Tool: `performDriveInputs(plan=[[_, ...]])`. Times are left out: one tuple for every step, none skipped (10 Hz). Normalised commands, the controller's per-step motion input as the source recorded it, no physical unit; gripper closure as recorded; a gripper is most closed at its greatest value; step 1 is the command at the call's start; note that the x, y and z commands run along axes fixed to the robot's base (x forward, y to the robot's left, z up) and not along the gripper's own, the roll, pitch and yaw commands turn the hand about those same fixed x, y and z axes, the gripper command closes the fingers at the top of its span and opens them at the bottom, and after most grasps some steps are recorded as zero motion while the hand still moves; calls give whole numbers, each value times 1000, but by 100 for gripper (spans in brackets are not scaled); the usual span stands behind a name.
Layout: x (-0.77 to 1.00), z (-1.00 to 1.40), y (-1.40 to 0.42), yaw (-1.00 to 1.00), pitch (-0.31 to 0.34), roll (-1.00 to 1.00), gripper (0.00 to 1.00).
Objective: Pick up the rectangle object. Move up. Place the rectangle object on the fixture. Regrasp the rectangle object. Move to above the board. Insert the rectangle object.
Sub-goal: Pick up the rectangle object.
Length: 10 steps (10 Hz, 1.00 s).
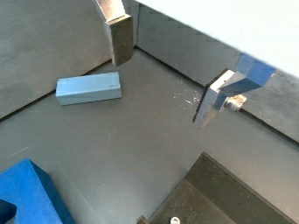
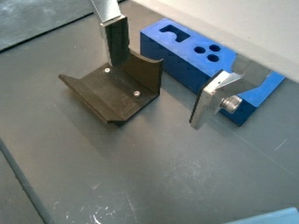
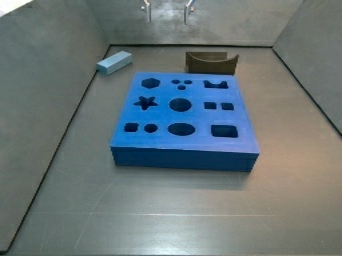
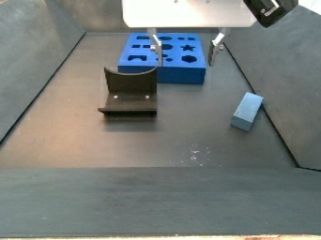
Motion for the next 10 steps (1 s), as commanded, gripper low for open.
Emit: performDriveInputs(plan=[[0,0,0,3,0,-43,0],[0,0,0,0,0,14,0],[-106,0,14,0,-37,-66,0],[-71,-14,0,0,0,0,0],[-134,-71,43,-20,0,0,0],[-177,-131,17,-49,-29,0,0],[-237,-154,20,-203,-40,0,0],[-131,-149,0,-403,0,0,0],[-154,-200,0,-551,0,0,0],[-311,-237,0,-709,0,0,0]])
